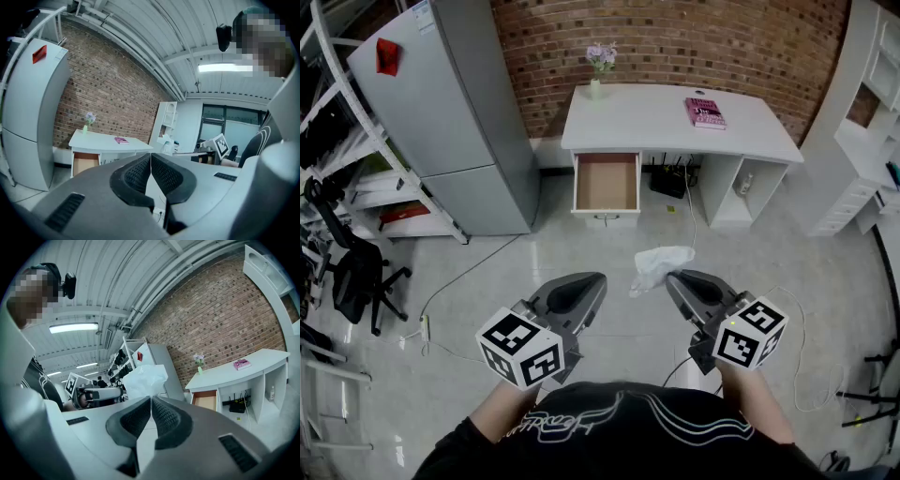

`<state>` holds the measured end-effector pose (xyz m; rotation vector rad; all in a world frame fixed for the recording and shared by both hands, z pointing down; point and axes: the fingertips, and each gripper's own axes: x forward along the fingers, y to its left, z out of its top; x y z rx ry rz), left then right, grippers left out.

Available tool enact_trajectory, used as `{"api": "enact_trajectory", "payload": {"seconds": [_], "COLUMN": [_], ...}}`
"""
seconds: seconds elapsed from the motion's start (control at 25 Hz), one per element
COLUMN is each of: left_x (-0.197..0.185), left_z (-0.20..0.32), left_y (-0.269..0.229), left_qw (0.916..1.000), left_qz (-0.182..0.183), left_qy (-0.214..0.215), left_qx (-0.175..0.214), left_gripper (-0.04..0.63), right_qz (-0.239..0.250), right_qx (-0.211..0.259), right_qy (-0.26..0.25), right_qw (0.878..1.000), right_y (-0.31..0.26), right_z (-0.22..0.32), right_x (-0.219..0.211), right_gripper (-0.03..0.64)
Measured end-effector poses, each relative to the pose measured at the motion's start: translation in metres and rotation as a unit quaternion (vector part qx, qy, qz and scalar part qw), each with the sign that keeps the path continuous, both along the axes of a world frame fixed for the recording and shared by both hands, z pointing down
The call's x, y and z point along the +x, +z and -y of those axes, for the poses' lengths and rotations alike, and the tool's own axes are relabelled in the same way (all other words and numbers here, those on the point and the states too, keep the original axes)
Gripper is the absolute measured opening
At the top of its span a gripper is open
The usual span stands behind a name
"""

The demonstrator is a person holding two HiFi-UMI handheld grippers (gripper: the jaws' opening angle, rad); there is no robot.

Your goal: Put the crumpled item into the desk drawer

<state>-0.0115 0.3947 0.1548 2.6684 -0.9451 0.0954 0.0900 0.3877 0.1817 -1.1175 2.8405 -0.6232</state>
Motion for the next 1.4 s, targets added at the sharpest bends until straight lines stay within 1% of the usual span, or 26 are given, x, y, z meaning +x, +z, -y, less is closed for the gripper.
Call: {"api": "enact_trajectory", "payload": {"seconds": [0.24, 0.4, 0.6, 0.8, 0.92, 1.16, 1.32, 1.4], "left_x": [0.0, 0.009, 0.001, -0.003, -0.002, 0.001, 0.003, 0.004], "left_z": [-0.005, -0.005, 0.002, 0.014, 0.037, 0.101, 0.16, 0.194], "left_y": [-0.004, -0.006, 0.007, 0.026, 0.034, 0.052, 0.066, 0.073], "left_qw": [1.0, 1.0, 1.0, 0.9999, 0.9999, 0.9996, 0.9994, 0.9988], "left_qz": [-0.001, 0.001, 0.001, -0.005, -0.009, -0.01, -0.005, -0.001], "left_qy": [0.001, -0.002, -0.007, -0.01, -0.013, -0.013, -0.012, -0.011], "left_qx": [0.002, 0.007, 0.004, 0.001, -0.001, -0.021, -0.033, -0.047], "left_gripper": [0.023, 0.023, 0.023, 0.023, 0.023, 0.023, 0.023, 0.023], "right_qz": [-0.006, -0.004, 0.004, -0.005, -0.01, -0.019, -0.019, -0.02], "right_qx": [0.004, 0.007, 0.003, 0.002, 0.002, -0.014, -0.024, -0.039], "right_qy": [0.007, 0.016, 0.038, 0.04, 0.039, 0.04, 0.044, 0.043], "right_qw": [1.0, 1.0, 0.999, 0.999, 0.999, 0.999, 0.999, 0.998], "right_y": [-0.006, -0.008, 0.003, 0.022, 0.03, 0.047, 0.06, 0.068], "right_z": [-0.006, -0.002, 0.012, 0.025, 0.048, 0.11, 0.17, 0.201], "right_x": [0.004, 0.019, 0.022, 0.02, 0.021, 0.024, 0.025, 0.024], "right_gripper": [0.044, 0.044, 0.044, 0.044, 0.044, 0.044, 0.044, 0.044]}}
